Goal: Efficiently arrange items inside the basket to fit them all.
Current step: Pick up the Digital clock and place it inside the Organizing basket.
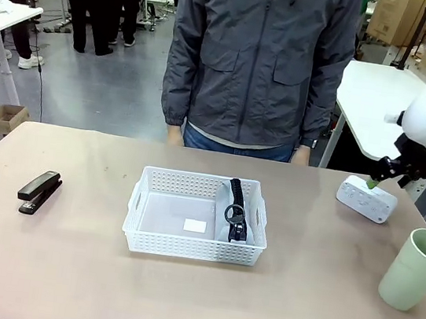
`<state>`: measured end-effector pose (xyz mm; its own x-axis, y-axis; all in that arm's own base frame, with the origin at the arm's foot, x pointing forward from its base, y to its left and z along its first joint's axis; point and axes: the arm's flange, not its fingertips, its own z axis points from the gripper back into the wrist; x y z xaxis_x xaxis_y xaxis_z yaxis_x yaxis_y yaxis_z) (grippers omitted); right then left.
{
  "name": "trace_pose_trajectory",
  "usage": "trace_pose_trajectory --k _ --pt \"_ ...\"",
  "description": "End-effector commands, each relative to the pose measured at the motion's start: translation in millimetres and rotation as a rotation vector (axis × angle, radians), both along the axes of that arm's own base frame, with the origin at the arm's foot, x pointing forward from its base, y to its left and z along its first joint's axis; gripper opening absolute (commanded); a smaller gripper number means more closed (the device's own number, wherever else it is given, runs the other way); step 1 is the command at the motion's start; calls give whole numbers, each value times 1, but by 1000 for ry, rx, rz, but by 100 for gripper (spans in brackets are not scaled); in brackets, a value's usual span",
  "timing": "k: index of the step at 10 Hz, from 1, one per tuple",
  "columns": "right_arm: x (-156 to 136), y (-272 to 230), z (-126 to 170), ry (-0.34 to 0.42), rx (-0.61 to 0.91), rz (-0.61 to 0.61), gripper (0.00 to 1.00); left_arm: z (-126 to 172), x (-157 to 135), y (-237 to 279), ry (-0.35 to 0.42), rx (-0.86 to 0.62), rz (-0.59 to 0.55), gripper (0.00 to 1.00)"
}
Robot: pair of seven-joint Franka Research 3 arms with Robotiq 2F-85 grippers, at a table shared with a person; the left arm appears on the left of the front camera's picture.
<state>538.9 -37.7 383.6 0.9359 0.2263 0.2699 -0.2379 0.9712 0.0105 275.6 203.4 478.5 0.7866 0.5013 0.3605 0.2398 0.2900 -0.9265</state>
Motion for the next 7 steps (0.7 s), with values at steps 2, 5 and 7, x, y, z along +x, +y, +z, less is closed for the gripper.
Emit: trace_pose_trajectory --k 2,5,7 --pt "17 -5 3 -86 -185 362 100 2 0 -1 -25 -7 1 100" --pt "36 -14 9 -118 -164 703 100 2 0 -1 -25 -7 1 100" --pt "46 -7 3 -62 -128 837 100 2 0 -1 -25 -7 1 100"
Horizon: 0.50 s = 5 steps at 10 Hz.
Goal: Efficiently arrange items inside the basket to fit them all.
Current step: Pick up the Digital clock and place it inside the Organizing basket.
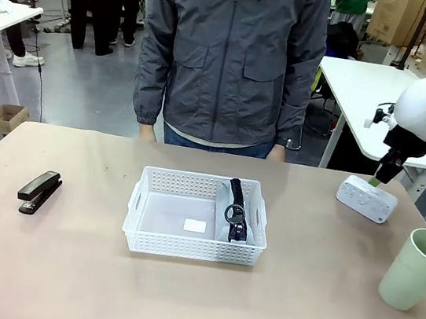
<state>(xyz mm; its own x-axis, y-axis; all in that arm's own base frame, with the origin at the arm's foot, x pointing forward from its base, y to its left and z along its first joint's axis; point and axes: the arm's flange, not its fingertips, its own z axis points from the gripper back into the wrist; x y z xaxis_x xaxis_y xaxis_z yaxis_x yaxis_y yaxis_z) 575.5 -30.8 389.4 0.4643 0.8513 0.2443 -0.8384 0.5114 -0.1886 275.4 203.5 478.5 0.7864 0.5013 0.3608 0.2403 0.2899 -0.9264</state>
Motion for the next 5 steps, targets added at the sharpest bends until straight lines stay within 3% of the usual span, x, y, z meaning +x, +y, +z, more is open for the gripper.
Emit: trace_pose_trajectory --k 1,2,5 --pt "11 -14 -2 72 52 30 100 2 0 -1 -24 -7 1 100" --pt "0 0 0 0 0 0 100 2 0 -1 -24 -7 1 100" --pt "5 2 -9 49 -2 51 100 2 0 -1 -24 -7 1 100"
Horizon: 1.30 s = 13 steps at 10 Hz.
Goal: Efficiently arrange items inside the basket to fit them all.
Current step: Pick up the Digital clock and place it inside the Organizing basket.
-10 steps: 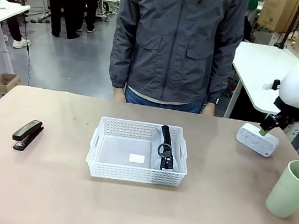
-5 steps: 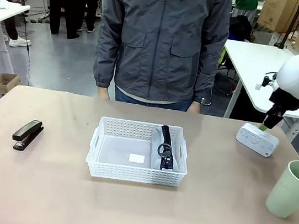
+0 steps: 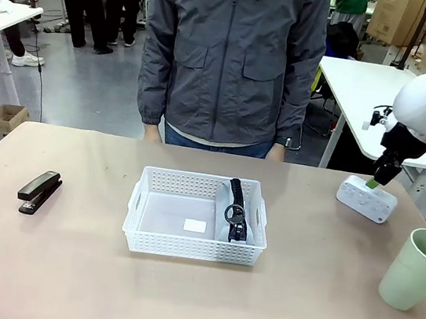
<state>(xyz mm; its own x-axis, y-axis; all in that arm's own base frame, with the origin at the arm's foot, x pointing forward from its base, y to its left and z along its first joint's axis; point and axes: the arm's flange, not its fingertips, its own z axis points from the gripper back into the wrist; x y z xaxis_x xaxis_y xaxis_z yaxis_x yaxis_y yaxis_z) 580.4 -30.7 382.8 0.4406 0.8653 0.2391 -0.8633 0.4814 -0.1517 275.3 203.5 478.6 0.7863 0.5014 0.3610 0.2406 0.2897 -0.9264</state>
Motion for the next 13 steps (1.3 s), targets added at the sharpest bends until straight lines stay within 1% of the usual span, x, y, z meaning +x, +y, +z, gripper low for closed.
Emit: trace_pose_trajectory --k 1,5,7,9,10,11,13 --pt "1 2 -6 30 -16 16 100 2 0 -1 -24 -6 1 100" --pt "15 2 -39 103 -31 -8 100 2 0 -1 -24 -6 1 100" --pt "22 3 -54 140 -25 8 100 2 0 -1 -24 -6 1 100" --pt "25 4 -63 162 -29 12 100 2 0 -1 -24 -6 1 100" --pt "25 3 -65 168 -31 -4 100 2 0 -1 -24 -6 1 100" --pt "25 1 -67 156 -63 -31 100 2 0 -1 -24 -6 1 100" --pt "25 1 -68 157 -45 -26 100 2 0 -1 -24 -6 1 100"
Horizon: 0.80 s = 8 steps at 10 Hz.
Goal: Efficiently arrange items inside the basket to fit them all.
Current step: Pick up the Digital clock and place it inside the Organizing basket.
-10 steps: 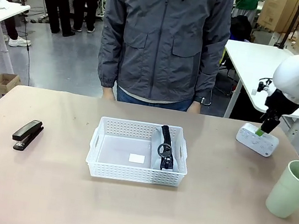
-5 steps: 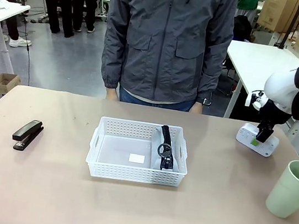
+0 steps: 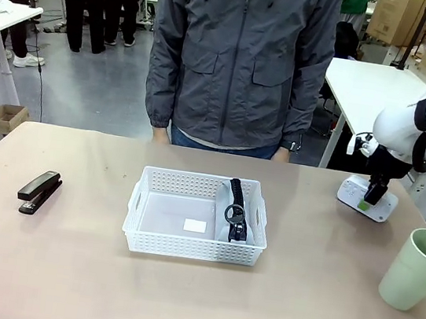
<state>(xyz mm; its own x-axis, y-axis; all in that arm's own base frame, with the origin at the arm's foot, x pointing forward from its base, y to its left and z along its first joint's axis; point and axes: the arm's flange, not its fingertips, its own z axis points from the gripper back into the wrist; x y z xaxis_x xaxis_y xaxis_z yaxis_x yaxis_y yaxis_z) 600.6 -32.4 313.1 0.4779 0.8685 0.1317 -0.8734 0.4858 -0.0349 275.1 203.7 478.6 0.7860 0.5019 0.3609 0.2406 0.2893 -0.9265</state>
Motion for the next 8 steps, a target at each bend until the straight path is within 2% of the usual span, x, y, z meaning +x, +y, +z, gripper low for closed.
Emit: trace_pose_trajectory --k 1,2,3,4,5,6,7,8 --pt "4 3 2 0 -7 -15 100 2 0 -1 -24 -6 1 100" --pt "4 3 2 8 -12 -16 100 2 0 -1 -24 -6 1 100" --pt "5 3 2 15 -18 -20 41 2 0 -1 -24 -6 1 100" --pt "5 4 2 20 -10 -16 41 2 0 -1 -24 -6 1 100" --pt "5 4 2 24 -11 -18 0 2 0 -1 -24 -6 1 100" --pt "5 4 2 26 -12 -19 36 2 0 -1 -24 -6 1 100" --pt "5 3 2 26 -14 -19 0 2 0 -1 -24 -6 1 100" --pt "6 3 2 28 -17 -20 14 2 0 -1 -24 -6 1 100"
